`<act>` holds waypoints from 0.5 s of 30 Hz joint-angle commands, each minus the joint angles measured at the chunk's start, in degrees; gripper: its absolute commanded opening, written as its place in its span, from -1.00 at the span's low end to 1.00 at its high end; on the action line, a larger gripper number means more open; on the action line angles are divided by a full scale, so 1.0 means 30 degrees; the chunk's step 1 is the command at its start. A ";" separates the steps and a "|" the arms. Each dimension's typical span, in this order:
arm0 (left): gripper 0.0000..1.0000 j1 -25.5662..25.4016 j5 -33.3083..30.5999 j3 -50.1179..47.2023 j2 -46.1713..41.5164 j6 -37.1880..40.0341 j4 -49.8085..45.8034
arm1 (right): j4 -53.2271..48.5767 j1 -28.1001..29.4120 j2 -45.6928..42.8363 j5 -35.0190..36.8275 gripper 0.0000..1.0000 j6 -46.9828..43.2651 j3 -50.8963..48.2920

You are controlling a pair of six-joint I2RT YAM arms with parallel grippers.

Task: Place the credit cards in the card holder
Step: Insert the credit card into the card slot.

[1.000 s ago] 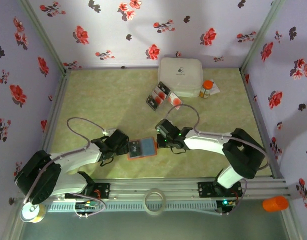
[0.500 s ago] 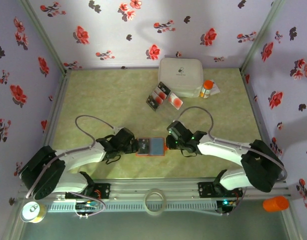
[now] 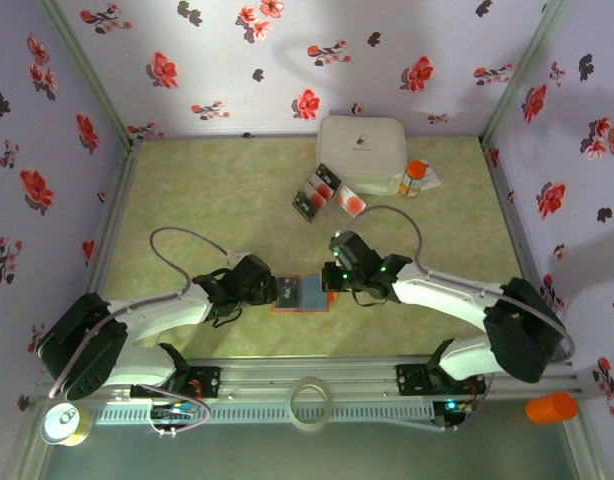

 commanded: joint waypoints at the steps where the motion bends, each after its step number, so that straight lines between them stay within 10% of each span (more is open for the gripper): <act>1: 0.88 -0.0032 -0.0878 0.0317 0.0055 -0.0188 -0.1090 | 0.1498 0.0356 0.1325 -0.1062 -1.00 0.0468 0.0865; 15: 0.86 -0.0039 -0.0051 0.0562 0.1991 0.0990 -0.0222 | 0.2887 0.1344 0.5613 -0.1440 -1.00 0.0828 0.2534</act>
